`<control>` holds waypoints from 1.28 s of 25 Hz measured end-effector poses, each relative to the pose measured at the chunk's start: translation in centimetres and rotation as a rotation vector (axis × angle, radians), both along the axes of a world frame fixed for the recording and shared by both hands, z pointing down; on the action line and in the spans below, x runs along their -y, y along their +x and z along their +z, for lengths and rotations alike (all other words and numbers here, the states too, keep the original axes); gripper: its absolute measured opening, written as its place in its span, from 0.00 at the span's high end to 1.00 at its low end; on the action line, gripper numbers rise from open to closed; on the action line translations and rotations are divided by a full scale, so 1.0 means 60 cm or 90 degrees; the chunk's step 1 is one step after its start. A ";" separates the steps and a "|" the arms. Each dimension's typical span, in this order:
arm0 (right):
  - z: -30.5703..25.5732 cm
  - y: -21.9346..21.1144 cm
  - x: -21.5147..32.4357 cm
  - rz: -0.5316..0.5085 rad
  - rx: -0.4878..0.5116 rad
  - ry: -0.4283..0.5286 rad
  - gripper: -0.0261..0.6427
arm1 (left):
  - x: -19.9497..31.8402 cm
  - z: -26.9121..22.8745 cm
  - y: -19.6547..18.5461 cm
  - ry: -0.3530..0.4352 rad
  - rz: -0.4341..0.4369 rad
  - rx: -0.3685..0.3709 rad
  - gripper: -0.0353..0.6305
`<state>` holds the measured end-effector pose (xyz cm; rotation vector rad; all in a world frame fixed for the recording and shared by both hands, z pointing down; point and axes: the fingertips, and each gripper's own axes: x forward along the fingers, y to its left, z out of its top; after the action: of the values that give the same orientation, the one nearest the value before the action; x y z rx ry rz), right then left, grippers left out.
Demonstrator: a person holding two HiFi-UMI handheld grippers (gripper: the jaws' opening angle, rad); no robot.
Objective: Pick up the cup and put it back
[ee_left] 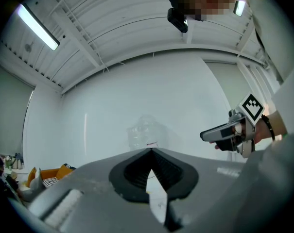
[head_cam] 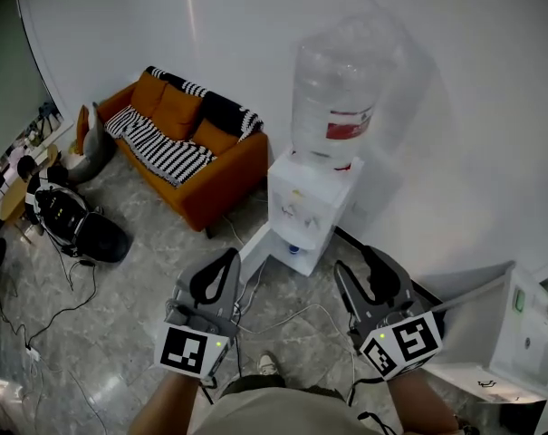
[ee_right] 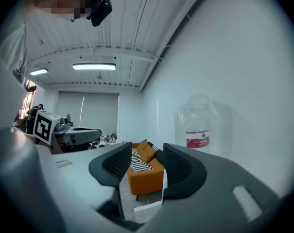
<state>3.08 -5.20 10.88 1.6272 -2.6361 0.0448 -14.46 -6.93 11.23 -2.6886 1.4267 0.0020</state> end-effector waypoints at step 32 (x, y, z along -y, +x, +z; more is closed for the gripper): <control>0.318 -0.005 0.278 -0.042 -0.002 -0.003 0.64 | 0.229 0.296 -0.001 0.019 -0.086 0.002 0.94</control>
<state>2.76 -21.89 29.93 1.5360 -2.6833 0.0465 -14.51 -20.67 29.00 -2.5610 1.5917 0.0090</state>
